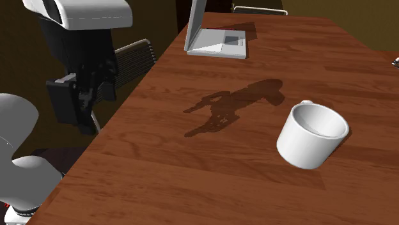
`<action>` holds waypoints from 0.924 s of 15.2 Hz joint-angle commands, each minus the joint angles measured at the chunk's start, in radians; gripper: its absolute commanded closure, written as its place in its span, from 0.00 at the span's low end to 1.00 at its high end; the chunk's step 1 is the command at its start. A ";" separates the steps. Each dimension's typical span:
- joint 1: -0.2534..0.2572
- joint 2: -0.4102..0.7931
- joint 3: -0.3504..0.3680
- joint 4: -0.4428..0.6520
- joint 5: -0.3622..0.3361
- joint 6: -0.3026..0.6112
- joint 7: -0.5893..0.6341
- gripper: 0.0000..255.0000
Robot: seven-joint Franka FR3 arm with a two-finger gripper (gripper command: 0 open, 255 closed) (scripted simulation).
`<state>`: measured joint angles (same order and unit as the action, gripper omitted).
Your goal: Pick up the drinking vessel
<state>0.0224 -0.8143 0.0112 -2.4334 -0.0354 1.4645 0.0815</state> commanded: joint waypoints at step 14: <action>-0.010 0.485 -0.067 0.336 -0.016 0.207 -0.096 0.00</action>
<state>0.0137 -0.3672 -0.0504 -2.1269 -0.0524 1.6575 -0.0050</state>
